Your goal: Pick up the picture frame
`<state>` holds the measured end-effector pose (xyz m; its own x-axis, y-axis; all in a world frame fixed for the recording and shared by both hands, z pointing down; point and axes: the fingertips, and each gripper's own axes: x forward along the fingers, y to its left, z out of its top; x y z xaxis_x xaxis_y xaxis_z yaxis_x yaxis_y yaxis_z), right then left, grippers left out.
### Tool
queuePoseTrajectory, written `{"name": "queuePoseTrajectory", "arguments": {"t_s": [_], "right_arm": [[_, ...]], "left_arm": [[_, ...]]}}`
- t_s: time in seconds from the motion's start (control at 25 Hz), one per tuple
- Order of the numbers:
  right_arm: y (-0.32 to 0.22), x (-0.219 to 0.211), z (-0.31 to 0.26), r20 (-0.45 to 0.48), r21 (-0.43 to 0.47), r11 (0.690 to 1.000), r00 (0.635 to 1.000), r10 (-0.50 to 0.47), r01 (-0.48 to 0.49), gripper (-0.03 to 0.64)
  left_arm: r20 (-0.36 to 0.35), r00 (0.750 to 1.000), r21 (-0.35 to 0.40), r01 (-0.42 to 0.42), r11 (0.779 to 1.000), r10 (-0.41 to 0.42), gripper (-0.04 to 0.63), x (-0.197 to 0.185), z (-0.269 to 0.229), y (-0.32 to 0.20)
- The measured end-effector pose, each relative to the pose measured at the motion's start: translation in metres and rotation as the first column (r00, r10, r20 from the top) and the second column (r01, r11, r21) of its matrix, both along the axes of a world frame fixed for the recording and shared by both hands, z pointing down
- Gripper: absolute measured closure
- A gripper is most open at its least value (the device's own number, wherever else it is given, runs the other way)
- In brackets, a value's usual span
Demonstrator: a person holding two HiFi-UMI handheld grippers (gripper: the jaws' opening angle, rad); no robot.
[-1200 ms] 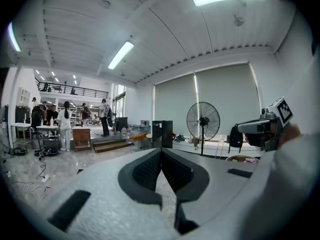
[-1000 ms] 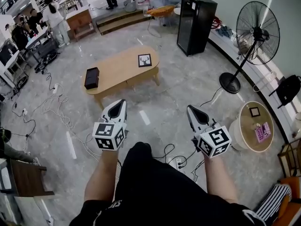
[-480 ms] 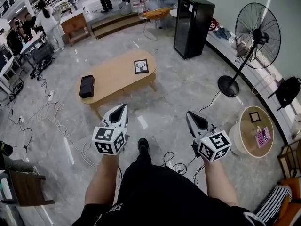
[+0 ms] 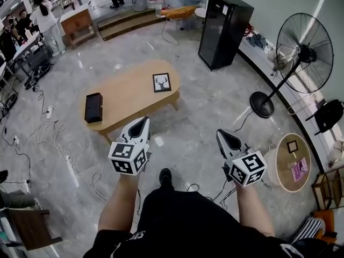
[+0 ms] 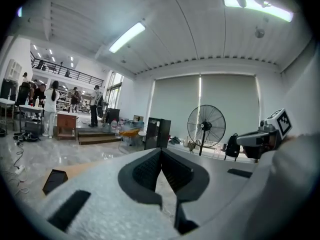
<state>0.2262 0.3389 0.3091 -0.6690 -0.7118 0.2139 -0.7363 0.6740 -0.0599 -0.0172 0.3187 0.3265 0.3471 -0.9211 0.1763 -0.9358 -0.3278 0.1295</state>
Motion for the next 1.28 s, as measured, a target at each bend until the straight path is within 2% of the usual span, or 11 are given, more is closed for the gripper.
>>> {"name": "queuePoseTrajectory", "arguments": {"t_s": [0.28, 0.52, 0.92, 1.28], "right_arm": [[-0.103, -0.066, 0.002, -0.057, -0.018, 1.000, 0.998, 0.013, -0.014, 0.612], [-0.137, -0.116, 0.005, -0.103, -0.009, 1.000, 0.994, -0.027, 0.026, 0.612], [-0.185, -0.140, 0.001, -0.080, 0.003, 0.999, 0.995, -0.053, 0.054, 0.612], [-0.269, -0.152, 0.021, -0.041, -0.024, 0.994, 0.993, -0.110, 0.109, 0.612]], "left_arm": [[-0.007, 0.999, -0.001, -0.043, 0.999, 0.043, 0.586, -0.054, 0.000, -0.102], [-0.014, 0.999, -0.023, -0.052, 0.998, 0.051, 0.585, -0.088, 0.006, -0.138], [-0.010, 1.000, -0.015, -0.020, 1.000, 0.020, 0.584, -0.116, 0.003, -0.166], [0.018, 1.000, -0.032, 0.013, 0.999, -0.012, 0.584, -0.118, 0.015, -0.236]]}}
